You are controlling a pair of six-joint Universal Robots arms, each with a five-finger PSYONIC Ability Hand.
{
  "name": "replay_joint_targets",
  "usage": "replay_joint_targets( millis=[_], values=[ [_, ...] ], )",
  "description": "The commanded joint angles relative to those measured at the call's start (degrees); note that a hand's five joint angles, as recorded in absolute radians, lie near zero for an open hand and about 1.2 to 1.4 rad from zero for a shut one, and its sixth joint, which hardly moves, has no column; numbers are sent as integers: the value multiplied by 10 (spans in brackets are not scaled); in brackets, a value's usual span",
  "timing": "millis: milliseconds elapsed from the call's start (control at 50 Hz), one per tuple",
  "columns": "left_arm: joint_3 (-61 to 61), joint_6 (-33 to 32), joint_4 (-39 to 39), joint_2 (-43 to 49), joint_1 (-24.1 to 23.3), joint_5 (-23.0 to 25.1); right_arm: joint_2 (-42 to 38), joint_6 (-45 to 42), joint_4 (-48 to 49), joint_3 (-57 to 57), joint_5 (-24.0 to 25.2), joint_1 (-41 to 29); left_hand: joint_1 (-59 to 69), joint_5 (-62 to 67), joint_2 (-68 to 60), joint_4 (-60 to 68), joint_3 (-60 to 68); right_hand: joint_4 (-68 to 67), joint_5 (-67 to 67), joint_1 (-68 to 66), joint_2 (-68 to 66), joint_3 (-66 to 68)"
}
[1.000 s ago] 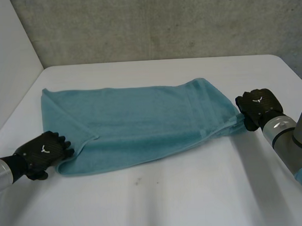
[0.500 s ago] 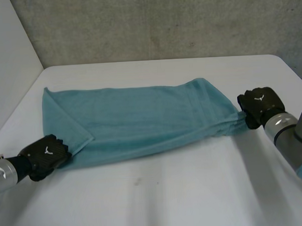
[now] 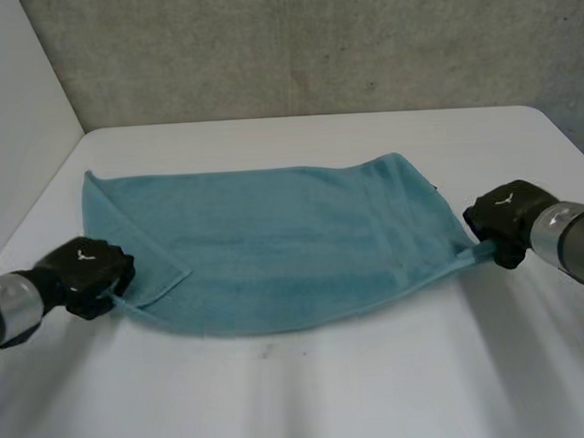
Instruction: Fold the laundry
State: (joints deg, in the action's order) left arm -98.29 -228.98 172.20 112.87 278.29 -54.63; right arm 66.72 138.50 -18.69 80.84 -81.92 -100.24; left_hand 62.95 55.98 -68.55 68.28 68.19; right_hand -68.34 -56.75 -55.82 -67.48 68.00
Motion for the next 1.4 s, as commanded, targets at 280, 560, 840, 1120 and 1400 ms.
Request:
replay_joint_targets(
  millis=[280,560,840,1120,1400],
  values=[
    [529,248,209,49,-144,-261,-70,140,251,-466,-112,-39,170,140,-115,117,118,-117,-133,-242,-125,120],
    [258,250,308,-17,-147,-301,11,146,280,-185,-66,-50,170,140,-115,117,118,-117,-133,-242,-125,120],
    [-85,252,304,-16,-132,-296,7,138,285,80,-28,-33,170,140,-115,117,118,-117,-133,-242,-125,120],
    [-132,244,159,-98,-140,-292,9,122,280,120,-15,8,170,140,-115,117,118,-117,-133,-242,-125,120],
    [-86,23,102,-122,-180,-290,1,102,285,112,-16,28,-398,-428,454,-451,-450,-117,-133,-242,-125,120]
  ],
)
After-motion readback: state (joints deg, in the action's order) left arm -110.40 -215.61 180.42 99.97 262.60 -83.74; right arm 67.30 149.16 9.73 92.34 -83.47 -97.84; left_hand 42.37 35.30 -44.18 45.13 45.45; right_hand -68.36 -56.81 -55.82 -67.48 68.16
